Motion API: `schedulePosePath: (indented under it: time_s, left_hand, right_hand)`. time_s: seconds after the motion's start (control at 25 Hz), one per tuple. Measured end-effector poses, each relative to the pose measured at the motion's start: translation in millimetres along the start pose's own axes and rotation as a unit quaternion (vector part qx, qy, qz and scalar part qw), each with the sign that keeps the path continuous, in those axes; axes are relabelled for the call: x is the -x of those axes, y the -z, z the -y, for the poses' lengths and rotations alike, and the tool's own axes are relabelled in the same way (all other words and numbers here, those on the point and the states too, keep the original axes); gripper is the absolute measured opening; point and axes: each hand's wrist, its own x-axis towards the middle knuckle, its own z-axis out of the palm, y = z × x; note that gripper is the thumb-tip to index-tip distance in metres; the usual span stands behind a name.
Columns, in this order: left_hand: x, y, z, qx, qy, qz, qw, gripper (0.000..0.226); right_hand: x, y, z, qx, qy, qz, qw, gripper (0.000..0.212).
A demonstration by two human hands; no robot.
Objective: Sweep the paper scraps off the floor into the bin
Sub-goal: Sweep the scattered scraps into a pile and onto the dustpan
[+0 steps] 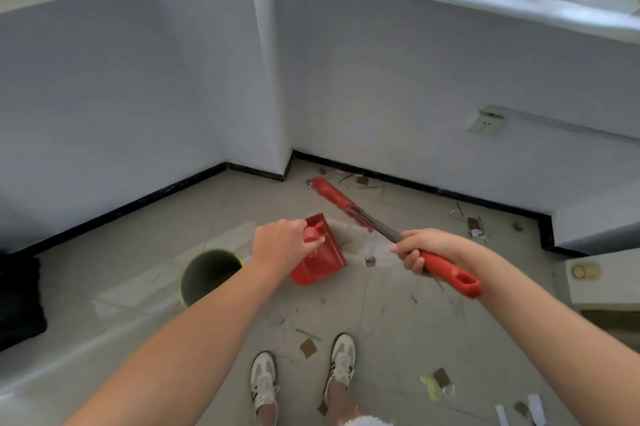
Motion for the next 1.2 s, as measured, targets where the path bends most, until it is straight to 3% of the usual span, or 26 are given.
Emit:
schedulePosePath:
  time_s: [0.16, 0.24, 0.44, 0.56, 0.64, 0.76, 0.92, 1.2]
  left_hand:
    - [-39, -9, -27, -0.049, -0.006, -0.038, 0.998, 0.051]
    - [-58, -15, -30, -0.063, 0.014, -0.037, 0.997, 0.05]
    - [-90, -36, -17, -0.047, -0.008, -0.083, 0.995, 0.061]
    - [-94, -46, 10, -0.05, -0.028, -0.097, 0.994, 0.055]
    - [-95, -49, 29, -0.063, -0.016, -0.111, 0.992, 0.056]
    - [-91, -51, 45, -0.061, 0.01, -0.115, 0.991, 0.057]
    - [-75, -39, 45, -0.077, 0.003, -0.105, 0.991, 0.055]
    - [-30, -17, 57, -0.089, -0.017, -0.02, 0.996, 0.061]
  right_hand:
    - [-78, 43, 31, 0.105, 0.019, -0.102, 0.989, 0.015]
    - [-132, 52, 37, 0.178, 0.039, -0.128, 0.975, 0.021]
    - [-242, 50, 61, 0.213, 0.068, -0.137, 0.965, 0.036]
    - [-296, 41, 64, 0.224, 0.073, -0.143, 0.961, 0.027]
    - [-321, 28, 64, 0.295, 0.055, -0.131, 0.945, 0.018]
    - [-313, 10, 63, 0.465, -0.019, -0.116, 0.877, 0.017]
    - [-286, 23, 26, 0.551, 0.006, -0.144, 0.822, 0.04]
    - [-178, 51, -130, 0.538, -0.027, -0.126, 0.833, 0.058]
